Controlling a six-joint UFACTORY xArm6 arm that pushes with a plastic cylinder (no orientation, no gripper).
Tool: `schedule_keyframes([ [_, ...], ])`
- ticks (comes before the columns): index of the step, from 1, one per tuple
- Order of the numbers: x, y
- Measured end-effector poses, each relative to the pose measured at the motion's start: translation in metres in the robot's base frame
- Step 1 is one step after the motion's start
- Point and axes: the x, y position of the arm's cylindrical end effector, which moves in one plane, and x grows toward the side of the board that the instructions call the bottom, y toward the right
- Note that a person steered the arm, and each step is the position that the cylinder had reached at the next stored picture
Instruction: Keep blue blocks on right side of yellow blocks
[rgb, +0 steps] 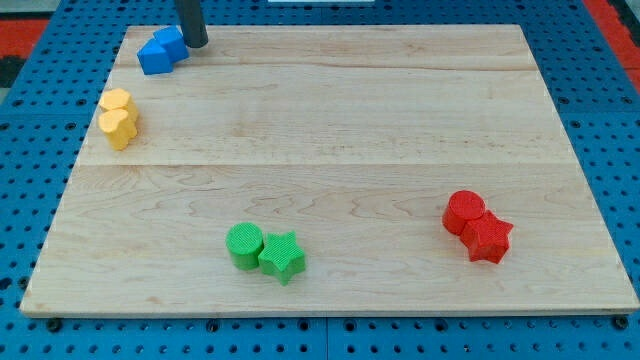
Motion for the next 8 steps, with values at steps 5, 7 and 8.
schedule_keyframes([
  [5, -0.004, -0.042],
  [7, 0.034, 0.013],
  [8, -0.018, 0.006],
])
